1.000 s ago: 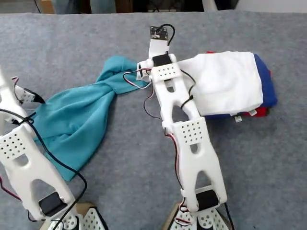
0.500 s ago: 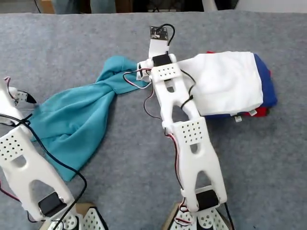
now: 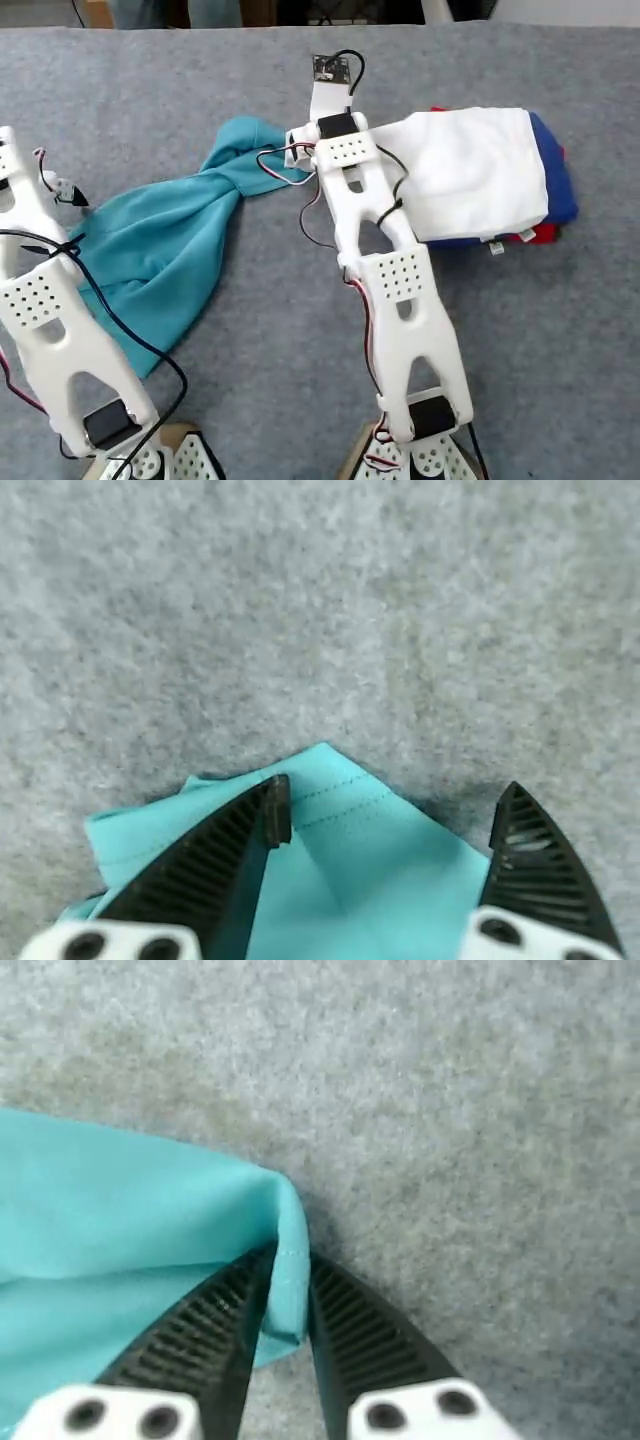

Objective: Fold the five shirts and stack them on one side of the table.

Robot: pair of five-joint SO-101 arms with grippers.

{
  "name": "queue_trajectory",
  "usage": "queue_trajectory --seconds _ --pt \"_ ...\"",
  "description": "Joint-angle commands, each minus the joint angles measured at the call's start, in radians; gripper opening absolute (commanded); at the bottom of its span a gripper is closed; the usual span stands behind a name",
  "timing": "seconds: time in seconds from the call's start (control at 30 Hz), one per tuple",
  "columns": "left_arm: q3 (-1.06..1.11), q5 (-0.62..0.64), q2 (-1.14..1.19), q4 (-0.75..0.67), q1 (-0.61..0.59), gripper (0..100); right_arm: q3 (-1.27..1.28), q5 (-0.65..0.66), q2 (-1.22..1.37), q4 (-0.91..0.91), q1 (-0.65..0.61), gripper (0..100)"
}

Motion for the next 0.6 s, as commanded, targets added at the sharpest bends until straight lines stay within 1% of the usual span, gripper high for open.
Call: queue_trajectory --seconds 0.0,0.13,0.33,0.4,0.5,0.57 --pt "-0.012 0.008 0.029 -0.038 -0.018 28 -0.039 -0.009 0.001 -0.003 0.02 1.5" --pt "-0.038 -0.006 0.1 -0.041 -0.021 16 -0.039 -0.009 0.001 -0.003 0.02 1.5" --pt "-0.136 -0.144 0.129 -0.035 -0.021 4 -0.039 -0.009 0.001 -0.003 0.02 1.5" --pt "-0.17 -0.169 0.127 -0.025 -0.022 3 -0.039 -0.009 0.001 -0.003 0.02 1.5" --pt "-0.285 -0.173 0.127 0.038 -0.024 3 -0.041 -0.009 0.001 -0.014 0.023 1.5" --pt "-0.346 -0.195 0.127 0.038 -0.025 3 -0.042 -0.009 -0.007 -0.021 0.021 1.5"
